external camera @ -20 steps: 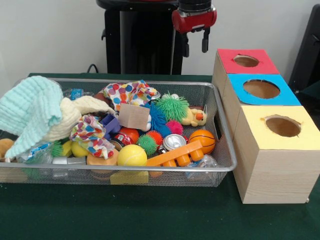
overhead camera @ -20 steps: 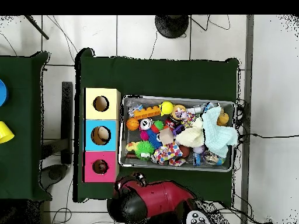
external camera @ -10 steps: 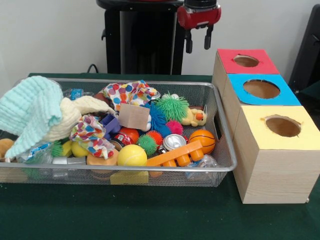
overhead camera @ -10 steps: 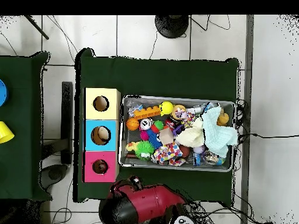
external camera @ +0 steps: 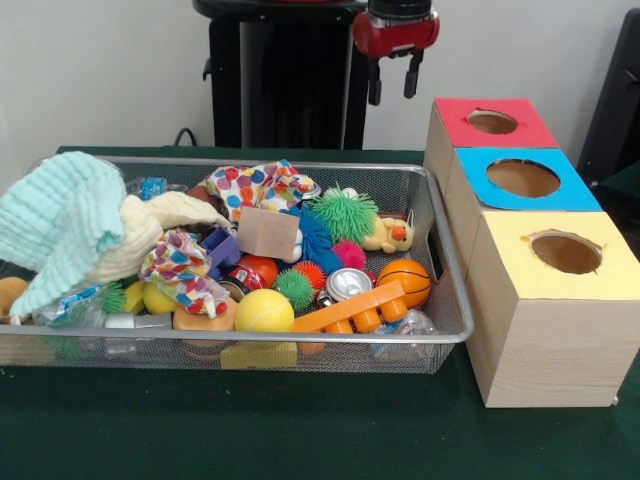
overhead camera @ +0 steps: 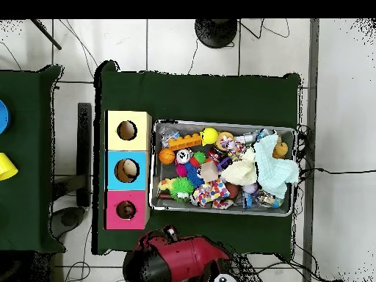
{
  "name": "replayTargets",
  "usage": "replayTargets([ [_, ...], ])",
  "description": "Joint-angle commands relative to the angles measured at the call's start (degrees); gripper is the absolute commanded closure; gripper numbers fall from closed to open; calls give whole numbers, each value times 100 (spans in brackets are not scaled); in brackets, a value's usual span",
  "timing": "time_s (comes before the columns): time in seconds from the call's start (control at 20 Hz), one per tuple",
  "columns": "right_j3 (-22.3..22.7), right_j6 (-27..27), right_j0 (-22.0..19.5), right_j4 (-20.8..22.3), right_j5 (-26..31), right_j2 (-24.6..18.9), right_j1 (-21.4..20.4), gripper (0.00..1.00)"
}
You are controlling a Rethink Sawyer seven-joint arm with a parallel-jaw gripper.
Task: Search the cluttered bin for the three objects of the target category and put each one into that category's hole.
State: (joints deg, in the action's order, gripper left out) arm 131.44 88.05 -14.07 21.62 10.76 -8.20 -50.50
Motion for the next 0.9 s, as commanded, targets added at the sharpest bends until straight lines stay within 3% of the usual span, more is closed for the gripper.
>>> replayTargets([
  [0.05, -674, 766, -20, 273, -801, 102, 541, 0],
  [0.45, -785, 733, 85, 246, -1115, 324, 898, 0],
  [0.9, -1266, 733, 256, 275, -1883, 652, 1905, 0],
])
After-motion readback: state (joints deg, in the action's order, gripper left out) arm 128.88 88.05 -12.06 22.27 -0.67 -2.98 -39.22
